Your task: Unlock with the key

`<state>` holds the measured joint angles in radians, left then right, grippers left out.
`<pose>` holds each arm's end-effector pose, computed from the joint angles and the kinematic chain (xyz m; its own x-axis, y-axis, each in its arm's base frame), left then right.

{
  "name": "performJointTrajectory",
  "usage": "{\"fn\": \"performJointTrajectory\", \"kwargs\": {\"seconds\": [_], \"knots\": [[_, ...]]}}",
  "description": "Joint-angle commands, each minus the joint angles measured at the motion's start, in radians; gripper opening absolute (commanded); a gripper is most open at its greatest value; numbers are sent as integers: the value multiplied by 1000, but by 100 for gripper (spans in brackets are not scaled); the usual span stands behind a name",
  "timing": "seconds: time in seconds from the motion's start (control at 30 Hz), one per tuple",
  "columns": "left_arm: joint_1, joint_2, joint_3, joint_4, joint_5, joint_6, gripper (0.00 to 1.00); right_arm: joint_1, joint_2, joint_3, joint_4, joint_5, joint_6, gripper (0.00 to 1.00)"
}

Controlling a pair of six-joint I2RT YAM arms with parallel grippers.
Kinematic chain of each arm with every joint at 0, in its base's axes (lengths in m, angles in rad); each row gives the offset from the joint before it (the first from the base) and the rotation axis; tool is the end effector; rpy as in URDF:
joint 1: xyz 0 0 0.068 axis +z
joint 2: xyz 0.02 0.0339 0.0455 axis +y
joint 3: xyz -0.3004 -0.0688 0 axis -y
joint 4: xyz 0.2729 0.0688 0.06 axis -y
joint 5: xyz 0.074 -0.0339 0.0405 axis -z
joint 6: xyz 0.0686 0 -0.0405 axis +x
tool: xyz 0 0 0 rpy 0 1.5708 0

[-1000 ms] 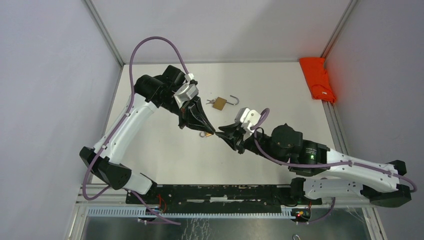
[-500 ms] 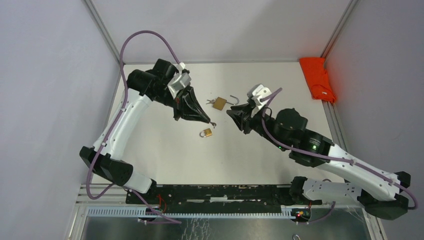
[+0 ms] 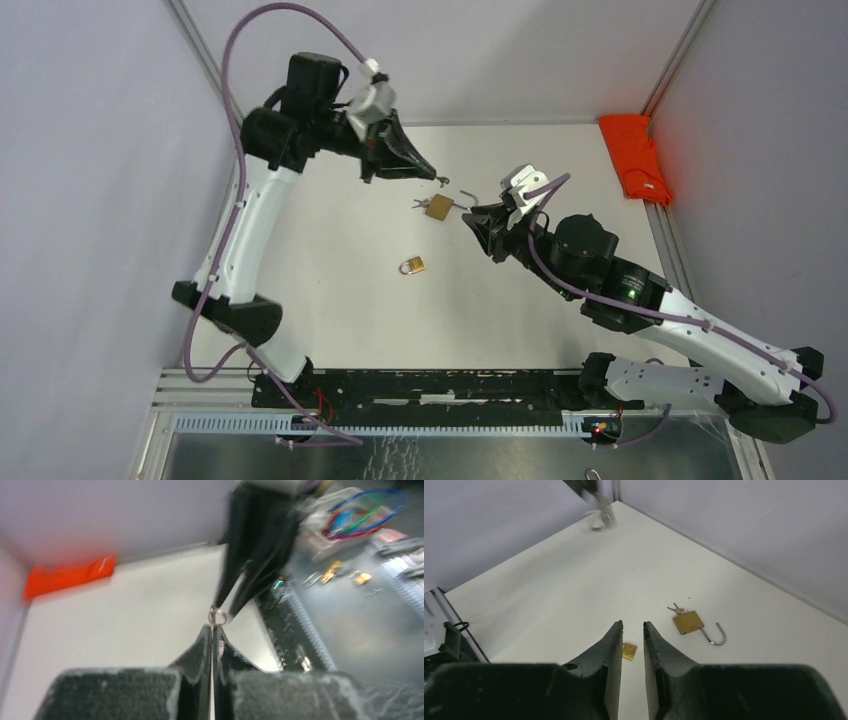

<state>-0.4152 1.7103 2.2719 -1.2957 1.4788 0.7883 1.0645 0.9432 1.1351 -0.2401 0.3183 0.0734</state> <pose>0.2656 -0.1918 0.5533 0.0738 0.0387 -0.9965 0.9378 -0.3426 0.0562 0.1347 0.1986 0.4609 -0.0731 0.0118 -0.9973 -0.6755 0.7351 0.0582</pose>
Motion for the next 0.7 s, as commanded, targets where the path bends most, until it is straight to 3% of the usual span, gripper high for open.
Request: {"fn": "performJointTrajectory", "kwargs": {"seconds": [0.0,0.03,0.1,0.2,0.37,0.47,0.57,0.67], "knots": [[-133,-191,-352,867,-794,-592,2,-4,-22,3,38,85,-22,27],[-166,-224,-412,916,-908,-535,2,-5,-21,2,34,94,-23,27],[-170,-197,-371,899,-968,-552,2,-5,-21,-2,26,101,-24,27],[-171,-147,-276,841,-969,-676,2,-5,-10,4,-7,163,-20,27],[-193,-210,-407,816,-1196,-863,2,-45,22,40,-89,246,-7,28],[-193,-291,-546,779,-1294,-938,2,-132,26,37,-78,123,27,30],[-196,-315,-582,606,-1463,-992,2,-252,80,72,-96,-17,97,29],[-197,-384,-693,565,-1507,-992,2,-376,123,41,-8,-272,145,29]]}}
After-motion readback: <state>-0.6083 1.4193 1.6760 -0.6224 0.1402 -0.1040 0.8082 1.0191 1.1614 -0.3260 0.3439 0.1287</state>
